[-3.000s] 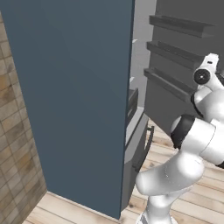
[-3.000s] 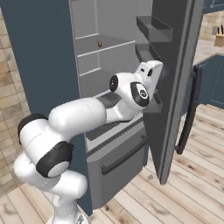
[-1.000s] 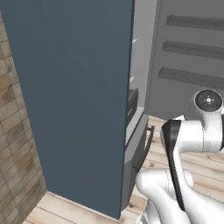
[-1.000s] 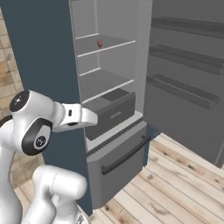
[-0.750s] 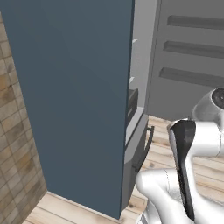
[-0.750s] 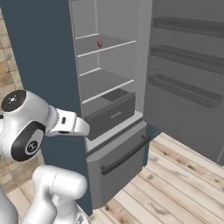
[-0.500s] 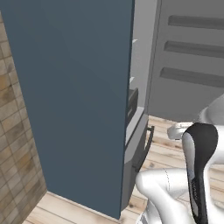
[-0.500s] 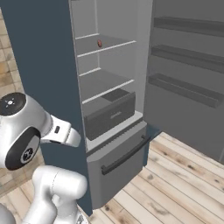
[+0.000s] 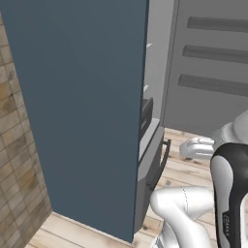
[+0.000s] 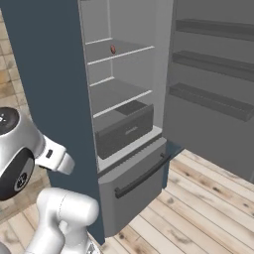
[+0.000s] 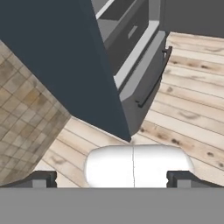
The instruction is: Move the hot dog bun to the plate on the dining table and place the condiment next to that plate. Then navigate to the fridge and take the sausage and place it on the plate as well.
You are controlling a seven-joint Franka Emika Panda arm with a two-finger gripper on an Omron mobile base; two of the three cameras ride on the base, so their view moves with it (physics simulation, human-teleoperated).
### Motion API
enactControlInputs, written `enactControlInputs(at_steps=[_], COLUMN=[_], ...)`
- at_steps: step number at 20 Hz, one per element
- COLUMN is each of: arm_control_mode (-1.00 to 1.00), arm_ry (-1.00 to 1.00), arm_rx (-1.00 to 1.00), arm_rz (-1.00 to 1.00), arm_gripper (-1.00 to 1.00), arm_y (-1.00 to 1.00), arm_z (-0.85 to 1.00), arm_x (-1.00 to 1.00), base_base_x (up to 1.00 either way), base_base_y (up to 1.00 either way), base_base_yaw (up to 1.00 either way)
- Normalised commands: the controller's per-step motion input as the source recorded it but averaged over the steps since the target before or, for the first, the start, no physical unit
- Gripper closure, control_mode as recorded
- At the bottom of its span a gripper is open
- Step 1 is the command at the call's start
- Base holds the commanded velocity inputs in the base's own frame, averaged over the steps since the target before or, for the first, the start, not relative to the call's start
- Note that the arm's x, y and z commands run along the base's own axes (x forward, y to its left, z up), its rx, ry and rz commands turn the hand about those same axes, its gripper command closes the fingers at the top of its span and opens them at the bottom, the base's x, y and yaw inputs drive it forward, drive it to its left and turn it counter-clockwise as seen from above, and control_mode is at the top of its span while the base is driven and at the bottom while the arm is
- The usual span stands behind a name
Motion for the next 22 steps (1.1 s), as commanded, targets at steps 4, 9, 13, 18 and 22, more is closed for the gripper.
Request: enactControlInputs(at_steps=[4, 9, 13, 18, 22], arm_control_mode=[-1.0, 1.0, 1.0, 1.0, 1.0], arm_ry=[0.0, 0.0, 0.0, 0.0, 0.0], arm_rx=[-0.06, -0.01, 0.0, 0.0, 0.0], arm_rz=[0.0, 0.02, 0.0, 0.0, 0.0], arm_gripper=[-1.0, -1.0, -1.0, -1.0, -1.0], arm_y=[0.04, -0.07, 0.0, 0.0, 0.0], arm_z=[-0.04, -0.03, 0.0, 0.0, 0.0], arm_x=[0.0, 0.11, 0.0, 0.0, 0.0], base_base_x=[0.0, 0.06, 0.59, 0.59, 0.31], base_base_y=[0.0, -0.08, -0.6, -0.53, -0.61], base_base_yaw=[0.0, 0.02, 0.23, 0.29, 0.29])
